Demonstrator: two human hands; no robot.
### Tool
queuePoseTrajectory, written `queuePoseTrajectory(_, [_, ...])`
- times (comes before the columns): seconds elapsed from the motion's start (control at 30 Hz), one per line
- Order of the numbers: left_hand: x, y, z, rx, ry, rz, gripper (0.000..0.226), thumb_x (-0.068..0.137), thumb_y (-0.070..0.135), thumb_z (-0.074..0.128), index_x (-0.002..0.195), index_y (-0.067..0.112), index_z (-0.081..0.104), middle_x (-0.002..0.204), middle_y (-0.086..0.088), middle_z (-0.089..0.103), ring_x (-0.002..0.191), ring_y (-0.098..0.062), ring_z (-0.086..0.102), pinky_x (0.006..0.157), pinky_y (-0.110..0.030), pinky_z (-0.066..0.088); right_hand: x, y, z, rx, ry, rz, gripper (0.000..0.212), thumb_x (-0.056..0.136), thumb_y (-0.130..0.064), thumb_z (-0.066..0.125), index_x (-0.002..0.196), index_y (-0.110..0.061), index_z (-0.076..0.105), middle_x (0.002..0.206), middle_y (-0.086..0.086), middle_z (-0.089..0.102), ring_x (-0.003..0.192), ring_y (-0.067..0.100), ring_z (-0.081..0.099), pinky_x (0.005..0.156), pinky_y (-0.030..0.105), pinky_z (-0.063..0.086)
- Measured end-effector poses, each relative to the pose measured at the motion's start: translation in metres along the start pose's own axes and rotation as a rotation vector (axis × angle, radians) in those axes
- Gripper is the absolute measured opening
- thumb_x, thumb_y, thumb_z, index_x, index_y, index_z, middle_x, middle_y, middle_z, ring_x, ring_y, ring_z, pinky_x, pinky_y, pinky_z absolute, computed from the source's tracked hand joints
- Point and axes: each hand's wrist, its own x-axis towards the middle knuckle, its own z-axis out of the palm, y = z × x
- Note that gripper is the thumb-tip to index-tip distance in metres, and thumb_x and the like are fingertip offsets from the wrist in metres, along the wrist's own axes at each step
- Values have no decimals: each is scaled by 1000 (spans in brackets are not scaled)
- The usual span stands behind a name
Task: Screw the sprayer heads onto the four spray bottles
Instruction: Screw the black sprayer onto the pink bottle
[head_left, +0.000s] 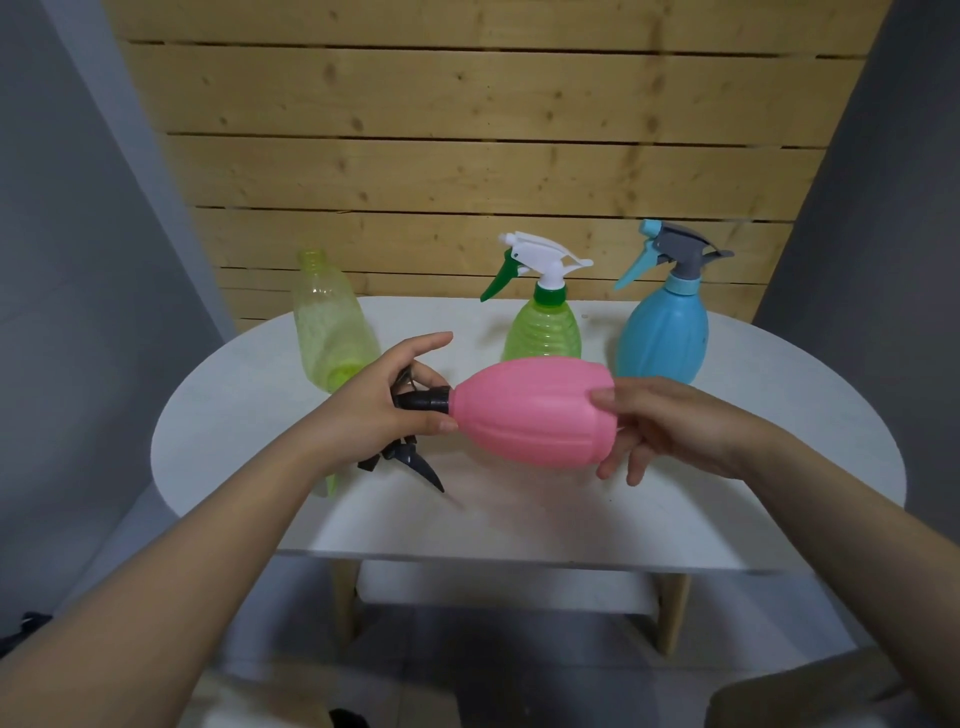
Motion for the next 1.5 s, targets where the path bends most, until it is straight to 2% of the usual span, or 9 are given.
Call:
queuePoseTrajectory(0.2, [1,1,2,-6,11,13,79,70,-2,75,132,33,41,95,0,61,69,2,61,58,-12,46,5,7,7,12,76,34,74,71,-74,40,118,-20,57,92,23,73,78,35,72,63,37,59])
queuePoseTrajectory(0.3, [1,0,2,-7,23,-13,78,71,-2,74,133,30,41,96,-2,62,67,5,61,57,-10,45,6,5,7,61,131,-41,66,76,-62,49,125,-19,58,103,11,74,92,32,70,76,40,59])
queuePoseTrajectory(0.47, [3,-2,2,-11,36,-31,76,71,0,75,132,30,42,95,-1,62,70,5,62,58,-11,46,2,2,7,138,123,-114,48,77,-52,57,124,-48,49,119,4,61,90,34,71,68,40,59])
queuePoseTrajectory(0.63, [3,-5,-1,-33,61,-44,74,71,4,76,132,31,44,99,-3,63,83,-1,64,70,-11,48,-3,-1,-1,105,5,-141,74,67,-14,73,130,-42,47,117,-6,68,101,23,68,70,34,59])
queuePoseTrajectory(0.8, [2,-4,0,-46,20,-28,77,71,-1,74,134,30,41,98,-3,65,83,0,65,64,-12,47,-4,-4,3,-7,48,-72,63,71,-53,58,128,-28,51,83,9,73,72,26,70,52,27,54])
queuePoseTrajectory(1.1, [0,0,7,-63,6,37,74,72,-1,74,130,36,46,96,-5,64,84,0,64,73,-13,48,0,-1,2,93,127,28,63,64,-66,55,104,-18,62,48,4,47,43,17,49,46,31,50])
queuePoseTrajectory(1.27, [-1,-1,4,-79,-15,62,84,71,1,75,127,52,39,91,-1,62,85,-3,63,78,-15,48,-2,-1,6,178,39,38,35,65,-67,56,55,-36,69,50,4,33,42,15,36,43,28,48])
queuePoseTrajectory(1.37, [-3,-1,4,-49,-28,71,88,72,4,75,130,54,32,89,3,62,85,-2,62,80,-13,46,-2,0,5,210,1,71,34,67,-66,56,60,-35,69,47,3,33,39,12,36,41,25,47])
queuePoseTrajectory(1.5, [-5,3,1,-35,-7,67,90,71,12,76,136,49,25,91,3,65,86,-4,64,79,-14,48,0,3,4,310,-22,104,50,70,-58,58,100,-20,60,45,7,50,38,15,48,45,29,52])
